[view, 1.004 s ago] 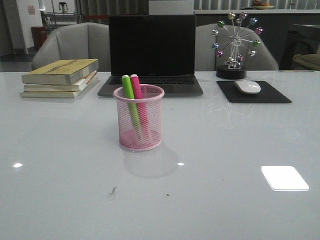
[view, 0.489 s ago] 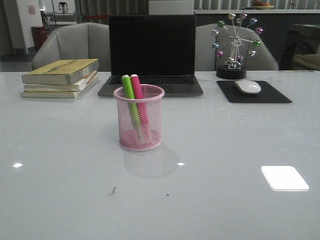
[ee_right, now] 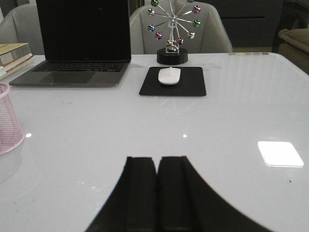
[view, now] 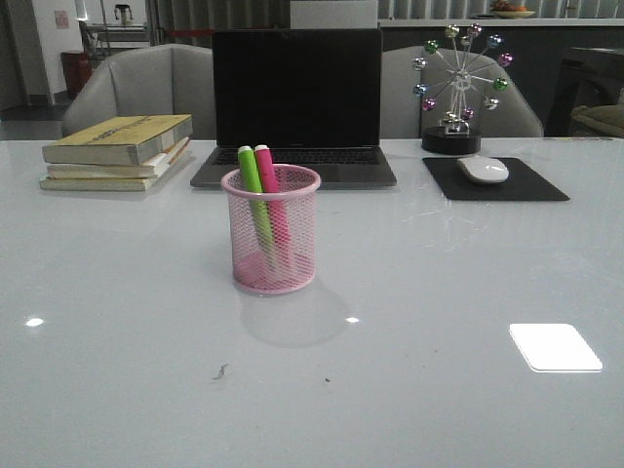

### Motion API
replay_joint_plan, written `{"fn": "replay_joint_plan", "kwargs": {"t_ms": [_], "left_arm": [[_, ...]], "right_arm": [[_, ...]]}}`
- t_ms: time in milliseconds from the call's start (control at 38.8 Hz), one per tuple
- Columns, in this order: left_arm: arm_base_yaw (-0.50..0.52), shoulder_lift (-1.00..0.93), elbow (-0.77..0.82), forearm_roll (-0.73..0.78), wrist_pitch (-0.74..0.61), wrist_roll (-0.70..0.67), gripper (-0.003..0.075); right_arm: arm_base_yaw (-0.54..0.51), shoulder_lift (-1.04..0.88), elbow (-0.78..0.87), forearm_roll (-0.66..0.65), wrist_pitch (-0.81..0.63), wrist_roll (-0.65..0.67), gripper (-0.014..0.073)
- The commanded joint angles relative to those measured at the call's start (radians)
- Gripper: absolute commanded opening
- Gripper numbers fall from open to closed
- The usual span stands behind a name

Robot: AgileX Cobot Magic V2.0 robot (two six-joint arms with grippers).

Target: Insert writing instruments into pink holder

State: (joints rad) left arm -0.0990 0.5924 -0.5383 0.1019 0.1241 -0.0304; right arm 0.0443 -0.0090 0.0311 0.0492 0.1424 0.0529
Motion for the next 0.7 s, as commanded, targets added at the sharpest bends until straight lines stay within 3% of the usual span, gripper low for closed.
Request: {"fn": "replay_joint_plan", "kwargs": {"t_ms": [0, 283, 592, 669], "left_arm": [[0.001, 0.000, -0.029, -0.004, -0.082, -0.006, 0.0383], [0.001, 0.000, -0.029, -0.004, -0.082, -0.006, 0.0375], [0.001, -0.010, -0.029, -0.004, -0.089, -0.006, 0.0087], [0.001, -0.010, -0.029, -0.004, -0.089, -0.006, 0.0092]], "right_arm": [[0.002, -0.013, 0.001, -0.012, -0.078, 0.003, 0.0050], [0.002, -0.013, 0.001, -0.012, -0.078, 0.003, 0.0050], [0.002, -0.013, 0.001, -0.012, -0.078, 0.003, 0.0050], [0.002, -0.013, 0.001, -0.012, -0.078, 0.003, 0.0050]]}}
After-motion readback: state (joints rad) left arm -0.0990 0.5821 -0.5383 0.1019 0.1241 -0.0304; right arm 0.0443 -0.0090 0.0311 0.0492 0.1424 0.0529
